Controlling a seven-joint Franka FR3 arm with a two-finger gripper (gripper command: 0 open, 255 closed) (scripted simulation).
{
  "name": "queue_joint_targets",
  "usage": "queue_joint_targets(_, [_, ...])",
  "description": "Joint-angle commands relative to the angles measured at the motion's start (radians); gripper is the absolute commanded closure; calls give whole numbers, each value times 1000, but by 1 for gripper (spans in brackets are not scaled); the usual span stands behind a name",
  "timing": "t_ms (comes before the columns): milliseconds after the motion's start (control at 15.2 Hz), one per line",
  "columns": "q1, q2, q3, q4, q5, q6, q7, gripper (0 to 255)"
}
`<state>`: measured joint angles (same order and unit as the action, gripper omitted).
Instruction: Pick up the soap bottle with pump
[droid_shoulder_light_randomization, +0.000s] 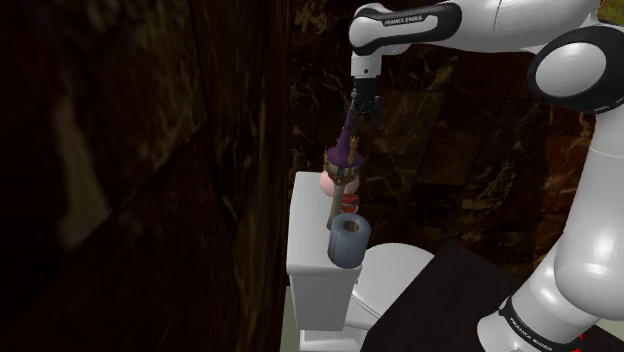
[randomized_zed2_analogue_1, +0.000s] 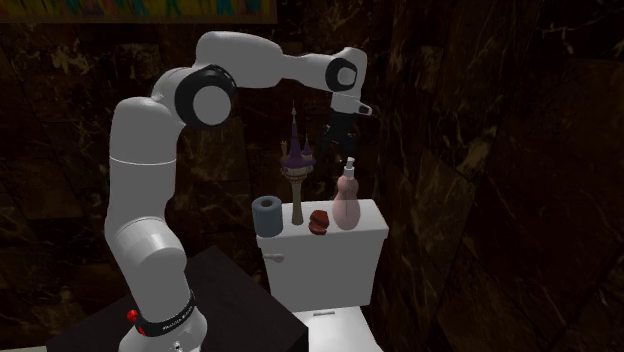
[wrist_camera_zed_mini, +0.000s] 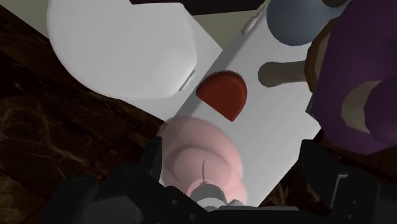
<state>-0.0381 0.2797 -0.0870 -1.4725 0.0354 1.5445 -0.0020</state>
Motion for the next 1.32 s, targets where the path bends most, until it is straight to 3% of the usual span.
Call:
queue_joint_targets(0, [-7,120,-1,160,3,-40,-7,0])
queue_joint_targets(264, [-23,333,1,481,7,-148,-15,0])
queue_joint_targets(858, [-18,307,1,336,5,-29,-15,0])
queue_joint_targets(924, [-19,308,0,337,5,-29,-17,255])
queue_joint_targets(1254, [-19,309,0,339,5,-30,-17,255])
